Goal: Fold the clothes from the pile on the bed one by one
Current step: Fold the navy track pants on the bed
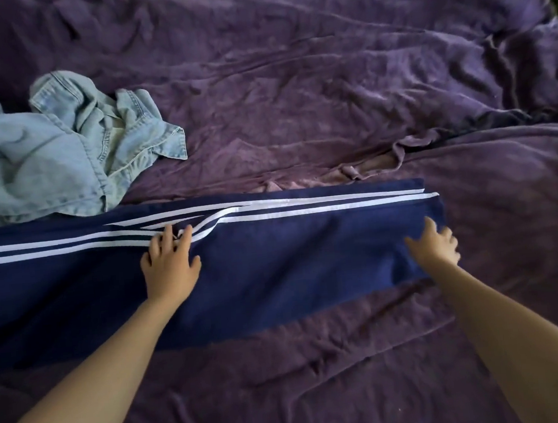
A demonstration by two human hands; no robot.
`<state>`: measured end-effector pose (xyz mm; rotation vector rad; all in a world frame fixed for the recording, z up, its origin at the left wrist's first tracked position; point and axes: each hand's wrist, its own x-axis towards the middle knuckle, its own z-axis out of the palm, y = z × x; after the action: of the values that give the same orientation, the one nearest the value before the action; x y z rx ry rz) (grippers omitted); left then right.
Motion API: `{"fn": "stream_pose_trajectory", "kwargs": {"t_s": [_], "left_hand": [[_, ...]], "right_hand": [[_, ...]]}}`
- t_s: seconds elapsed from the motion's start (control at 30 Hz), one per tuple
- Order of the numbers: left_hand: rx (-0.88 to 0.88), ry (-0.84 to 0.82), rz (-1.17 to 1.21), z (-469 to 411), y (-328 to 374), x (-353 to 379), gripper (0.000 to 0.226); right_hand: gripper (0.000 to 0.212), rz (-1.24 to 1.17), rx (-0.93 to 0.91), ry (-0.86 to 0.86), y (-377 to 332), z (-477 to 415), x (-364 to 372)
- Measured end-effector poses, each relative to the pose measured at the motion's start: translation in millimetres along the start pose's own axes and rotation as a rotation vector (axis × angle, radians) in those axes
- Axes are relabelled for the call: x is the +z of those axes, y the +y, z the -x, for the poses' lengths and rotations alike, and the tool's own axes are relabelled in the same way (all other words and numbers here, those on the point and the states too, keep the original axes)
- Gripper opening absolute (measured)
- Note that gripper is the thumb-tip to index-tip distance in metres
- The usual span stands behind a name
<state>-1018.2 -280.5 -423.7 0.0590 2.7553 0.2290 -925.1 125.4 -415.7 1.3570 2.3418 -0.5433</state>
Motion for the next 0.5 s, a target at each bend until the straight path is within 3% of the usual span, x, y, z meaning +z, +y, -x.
{"fn": "stream_pose_trajectory", "kwargs": {"t_s": [0.07,0.17,0.3,0.4,0.5], "left_hand": [[-0.009,0.017,-0.011,-3.2,-0.2,2.6,0.058],[-0.009,0.137,-0.034,-19.2,1.6,-2.8,0.052],[0.062,0.181,-0.057,-42.5,3.5,-20.3,0.013],[0.099,0.204,0.241,-53.6,-6.3,-35.2,0.011],[0.062,0.296,0.511,-60.1,-23.1,-45.3,0.018]], "right_hand": [[0.067,-0.216,0.146,-0.051,13.3,-5.9,3.3],[0.068,-0.21,0.184,-0.002,19.4,-16.5,3.5],[0.069,-0.229,0.185,-0.006,18.5,-32.3,0.2],[0.047,-0.194,0.25,0.058,19.4,-39.5,-11.2],[0.029,-0.23,0.116,0.242,14.4,-44.5,-18.4]]}}
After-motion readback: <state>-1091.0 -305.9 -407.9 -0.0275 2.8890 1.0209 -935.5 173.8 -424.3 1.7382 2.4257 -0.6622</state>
